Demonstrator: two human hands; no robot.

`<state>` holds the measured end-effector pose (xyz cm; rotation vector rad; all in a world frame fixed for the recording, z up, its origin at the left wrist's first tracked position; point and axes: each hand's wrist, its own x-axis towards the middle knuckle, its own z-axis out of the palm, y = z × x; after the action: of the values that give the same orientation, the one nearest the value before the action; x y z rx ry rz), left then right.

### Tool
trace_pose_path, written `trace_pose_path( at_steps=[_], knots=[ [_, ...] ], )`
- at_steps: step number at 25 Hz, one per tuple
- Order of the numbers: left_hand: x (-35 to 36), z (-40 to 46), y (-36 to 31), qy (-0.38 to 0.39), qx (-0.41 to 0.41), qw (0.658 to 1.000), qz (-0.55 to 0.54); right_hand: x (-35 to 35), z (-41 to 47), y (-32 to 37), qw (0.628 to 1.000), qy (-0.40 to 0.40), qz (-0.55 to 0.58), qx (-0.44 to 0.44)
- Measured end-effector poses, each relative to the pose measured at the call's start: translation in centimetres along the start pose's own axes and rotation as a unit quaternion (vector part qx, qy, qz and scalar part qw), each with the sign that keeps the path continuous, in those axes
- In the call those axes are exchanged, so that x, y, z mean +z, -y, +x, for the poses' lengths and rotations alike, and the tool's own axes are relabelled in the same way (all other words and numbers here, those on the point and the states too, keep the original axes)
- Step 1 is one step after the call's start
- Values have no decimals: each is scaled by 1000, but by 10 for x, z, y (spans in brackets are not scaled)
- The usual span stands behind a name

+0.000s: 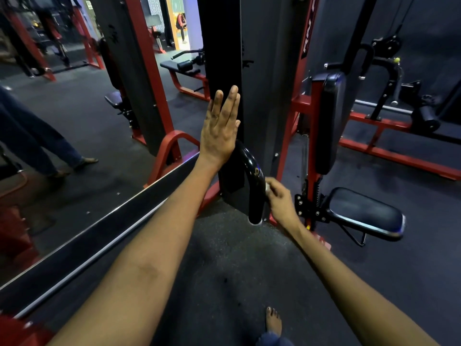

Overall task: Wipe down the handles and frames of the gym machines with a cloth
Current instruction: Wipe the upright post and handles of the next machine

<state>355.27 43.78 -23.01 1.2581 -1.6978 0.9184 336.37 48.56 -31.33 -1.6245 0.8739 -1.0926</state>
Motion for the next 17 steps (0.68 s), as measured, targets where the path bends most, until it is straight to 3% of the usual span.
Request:
trace_pose_path(
  at_steps=[3, 6, 7, 9, 14, 17],
  knots=[
    [-1, -1, 3, -3, 1, 1000, 6, -5, -11, -37, 986, 109, -111, 62],
    [-2, 0, 3, -1, 1, 1000, 6, -12, 11, -41, 928, 233, -261, 126],
    [-3, 0, 2, 1, 1, 1000, 8, -13, 20, -39, 911, 264, -286, 136],
    [-2, -2, 3, 9, 0, 1000, 6, -15, 24, -29, 912, 293, -229, 172],
    [0, -1, 5, 4, 5, 1000, 3, -21, 48, 31, 967, 213, 9, 136],
    [-1, -2, 3, 2, 2, 1000, 2, -11, 42, 34, 988, 138, 44, 53]
  ],
)
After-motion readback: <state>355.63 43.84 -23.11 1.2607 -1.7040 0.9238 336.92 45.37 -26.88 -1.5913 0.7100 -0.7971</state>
